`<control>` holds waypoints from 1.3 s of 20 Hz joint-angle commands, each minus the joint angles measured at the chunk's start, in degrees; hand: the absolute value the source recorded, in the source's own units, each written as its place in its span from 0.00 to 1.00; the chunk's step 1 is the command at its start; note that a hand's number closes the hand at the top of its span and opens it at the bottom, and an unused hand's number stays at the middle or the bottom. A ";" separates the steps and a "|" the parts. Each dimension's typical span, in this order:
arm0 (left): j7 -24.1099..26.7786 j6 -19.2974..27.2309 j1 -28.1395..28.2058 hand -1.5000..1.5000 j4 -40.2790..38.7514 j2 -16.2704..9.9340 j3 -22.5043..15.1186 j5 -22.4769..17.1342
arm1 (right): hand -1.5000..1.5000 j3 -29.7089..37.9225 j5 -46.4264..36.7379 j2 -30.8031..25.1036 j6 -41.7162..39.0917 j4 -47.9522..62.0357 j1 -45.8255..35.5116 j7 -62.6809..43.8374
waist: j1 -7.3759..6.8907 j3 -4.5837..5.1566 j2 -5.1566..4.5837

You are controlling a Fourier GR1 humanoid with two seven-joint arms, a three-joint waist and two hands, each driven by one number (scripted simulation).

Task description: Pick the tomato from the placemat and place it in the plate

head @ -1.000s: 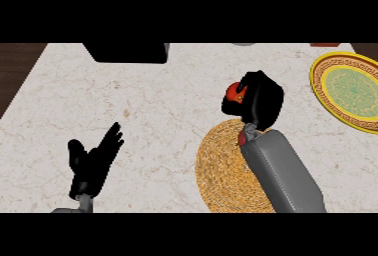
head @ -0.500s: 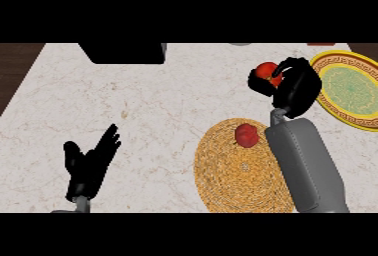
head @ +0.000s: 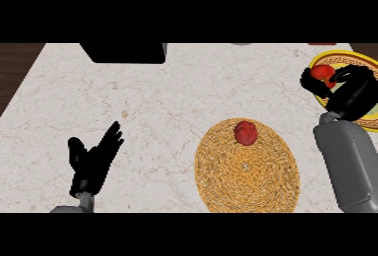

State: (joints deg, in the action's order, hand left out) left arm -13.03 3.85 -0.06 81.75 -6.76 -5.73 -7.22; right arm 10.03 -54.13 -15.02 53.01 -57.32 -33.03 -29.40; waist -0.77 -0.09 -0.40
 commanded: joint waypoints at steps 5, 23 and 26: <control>-4.01 0.39 -1.72 0.50 2.87 0.14 -0.62 0.32 | 1.00 9.59 18.02 -11.07 3.98 15.17 -3.54 20.21 | -1.03 -0.18 -0.38; 1.58 -2.25 -0.65 0.50 -0.40 0.89 -1.82 1.15 | 0.00 17.92 26.50 -22.96 -16.90 43.35 -9.00 32.37 | -4.15 -0.44 -1.87; 2.28 -1.91 -0.26 0.50 -0.68 1.03 -1.01 0.77 | 0.00 21.18 30.49 -22.65 -20.54 41.95 -8.09 39.65 | -3.44 -0.55 -1.65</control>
State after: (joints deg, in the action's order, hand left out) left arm -11.89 2.39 -1.07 81.71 -5.50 -7.21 -6.19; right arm 28.84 -26.54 -38.12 36.41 -16.24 -41.30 4.99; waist -4.29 -0.55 -2.08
